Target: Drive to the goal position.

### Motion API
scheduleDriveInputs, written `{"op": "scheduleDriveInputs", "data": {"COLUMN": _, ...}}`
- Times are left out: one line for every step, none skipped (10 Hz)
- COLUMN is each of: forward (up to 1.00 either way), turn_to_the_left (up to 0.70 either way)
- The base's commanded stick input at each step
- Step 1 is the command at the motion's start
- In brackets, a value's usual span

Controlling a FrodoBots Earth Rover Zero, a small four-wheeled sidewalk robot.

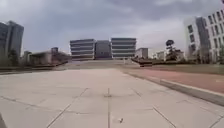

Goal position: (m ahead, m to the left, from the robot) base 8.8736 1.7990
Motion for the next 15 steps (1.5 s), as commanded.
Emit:
{"op": "scheduleDriveInputs", "data": {"forward": 0.70, "turn_to_the_left": 0.00}}
{"op": "scheduleDriveInputs", "data": {"forward": 0.70, "turn_to_the_left": 0.00}}
{"op": "scheduleDriveInputs", "data": {"forward": 0.70, "turn_to_the_left": 0.00}}
{"op": "scheduleDriveInputs", "data": {"forward": 0.70, "turn_to_the_left": 0.00}}
{"op": "scheduleDriveInputs", "data": {"forward": 0.70, "turn_to_the_left": 0.00}}
{"op": "scheduleDriveInputs", "data": {"forward": 0.70, "turn_to_the_left": 0.00}}
{"op": "scheduleDriveInputs", "data": {"forward": 0.70, "turn_to_the_left": 0.00}}
{"op": "scheduleDriveInputs", "data": {"forward": 0.70, "turn_to_the_left": 0.00}}
{"op": "scheduleDriveInputs", "data": {"forward": 0.70, "turn_to_the_left": 0.00}}
{"op": "scheduleDriveInputs", "data": {"forward": 0.70, "turn_to_the_left": 0.00}}
{"op": "scheduleDriveInputs", "data": {"forward": 0.70, "turn_to_the_left": 0.00}}
{"op": "scheduleDriveInputs", "data": {"forward": 0.70, "turn_to_the_left": 0.00}}
{"op": "scheduleDriveInputs", "data": {"forward": 0.70, "turn_to_the_left": 0.00}}
{"op": "scheduleDriveInputs", "data": {"forward": 0.70, "turn_to_the_left": 0.00}}
{"op": "scheduleDriveInputs", "data": {"forward": 0.70, "turn_to_the_left": 0.00}}
